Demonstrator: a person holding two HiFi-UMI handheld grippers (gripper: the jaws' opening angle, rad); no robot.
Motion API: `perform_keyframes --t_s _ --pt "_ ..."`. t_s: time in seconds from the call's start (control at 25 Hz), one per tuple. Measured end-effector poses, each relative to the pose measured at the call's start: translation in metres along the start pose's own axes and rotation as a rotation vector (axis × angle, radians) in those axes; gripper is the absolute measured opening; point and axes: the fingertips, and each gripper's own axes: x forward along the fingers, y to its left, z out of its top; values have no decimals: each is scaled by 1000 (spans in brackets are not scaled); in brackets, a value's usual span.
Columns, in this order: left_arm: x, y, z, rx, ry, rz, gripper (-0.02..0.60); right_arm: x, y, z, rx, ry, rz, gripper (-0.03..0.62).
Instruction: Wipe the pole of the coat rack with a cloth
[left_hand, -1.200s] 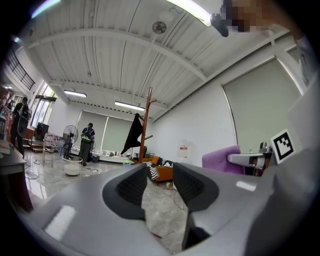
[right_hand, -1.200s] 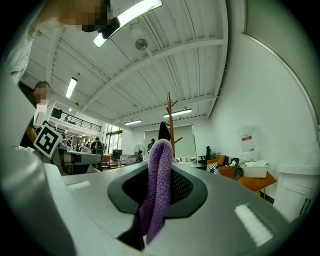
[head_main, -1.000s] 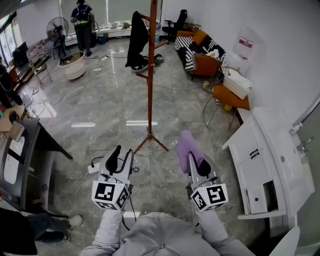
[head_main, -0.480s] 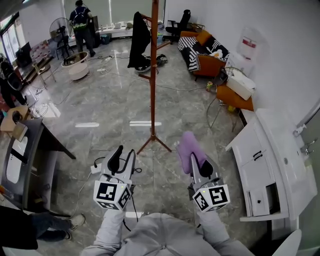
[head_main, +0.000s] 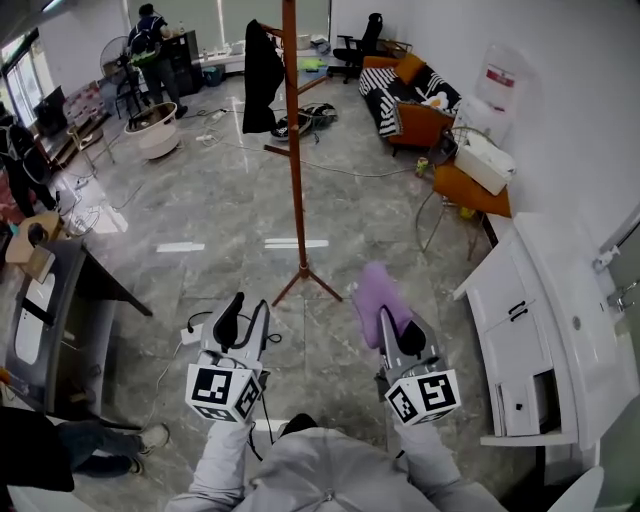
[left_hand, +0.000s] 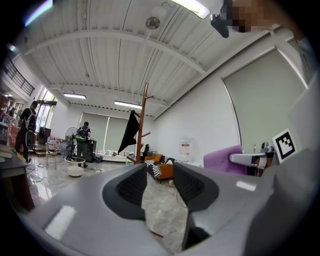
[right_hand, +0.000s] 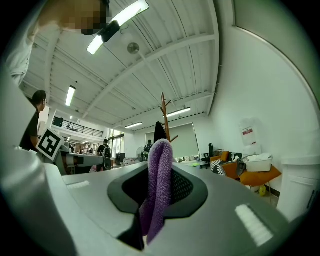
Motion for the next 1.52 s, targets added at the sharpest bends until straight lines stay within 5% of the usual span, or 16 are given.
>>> perform_keyframes --t_s 0.4,1.16,1.52 --pt "70 22 -10 -7 14 -2 169 59 -33 -15 11 18 7 54" --pt "262 180 3 2 -3 -129 169 300 -54 -20 -25 -29 -99 54" --pt "296 211 -1 -16 -4 -82 169 355 -77 3 -68 -75 -89 54"
